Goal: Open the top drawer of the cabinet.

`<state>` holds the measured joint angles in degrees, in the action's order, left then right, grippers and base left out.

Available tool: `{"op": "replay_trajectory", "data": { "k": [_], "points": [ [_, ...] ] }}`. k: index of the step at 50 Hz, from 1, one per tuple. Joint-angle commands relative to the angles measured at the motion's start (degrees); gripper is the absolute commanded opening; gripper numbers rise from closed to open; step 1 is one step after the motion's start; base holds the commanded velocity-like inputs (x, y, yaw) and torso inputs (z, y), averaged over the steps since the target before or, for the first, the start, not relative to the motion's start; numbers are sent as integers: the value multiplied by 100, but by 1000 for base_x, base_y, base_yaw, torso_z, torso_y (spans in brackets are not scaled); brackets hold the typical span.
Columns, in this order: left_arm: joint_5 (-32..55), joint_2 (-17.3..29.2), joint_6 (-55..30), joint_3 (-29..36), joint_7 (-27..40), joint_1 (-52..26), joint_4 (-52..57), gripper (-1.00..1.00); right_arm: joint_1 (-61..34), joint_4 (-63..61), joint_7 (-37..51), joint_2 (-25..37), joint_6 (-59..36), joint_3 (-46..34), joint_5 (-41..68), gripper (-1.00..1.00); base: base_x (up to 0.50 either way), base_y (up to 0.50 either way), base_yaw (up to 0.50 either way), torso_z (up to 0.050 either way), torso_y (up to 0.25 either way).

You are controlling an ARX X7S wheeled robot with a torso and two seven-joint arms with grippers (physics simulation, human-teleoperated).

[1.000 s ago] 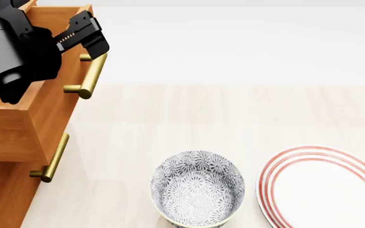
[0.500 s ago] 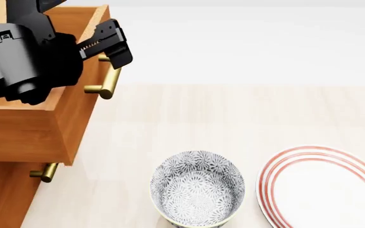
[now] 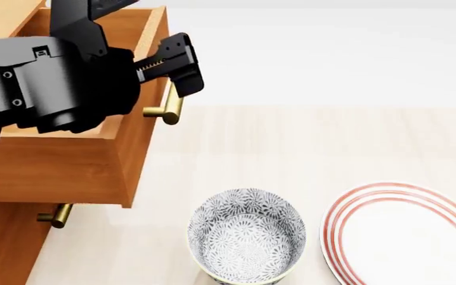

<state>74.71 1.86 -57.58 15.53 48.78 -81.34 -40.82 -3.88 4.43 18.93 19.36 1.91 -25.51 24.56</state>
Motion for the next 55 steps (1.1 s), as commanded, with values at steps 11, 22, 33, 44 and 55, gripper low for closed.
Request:
{"op": "replay_trajectory", "data": {
  "k": [11,22,33,44,55],
  "points": [
    [1552,-153,723,1236,59,-228,28,100,27,-25,-127,-74,21,154,-17,100,0,0,0,0,0],
    [2232,-152,1079,1928,160,-308,220,100,10,-19,-123,-68,14,176,46,100,0,0,0,0,1],
    [3002,-138,1449,2527,499,-314,910,100,16,-6,-129,-53,51,185,72,100,0,0,0,0,1],
    [1864,306,1753,3186,125,-702,1201,100,0,29,-126,-57,30,153,72,100,0,0,0,0,2],
    [1451,619,1828,3386,173,-835,1557,100,9,69,-129,-60,55,116,47,100,0,0,0,0,0]
  ]
}}
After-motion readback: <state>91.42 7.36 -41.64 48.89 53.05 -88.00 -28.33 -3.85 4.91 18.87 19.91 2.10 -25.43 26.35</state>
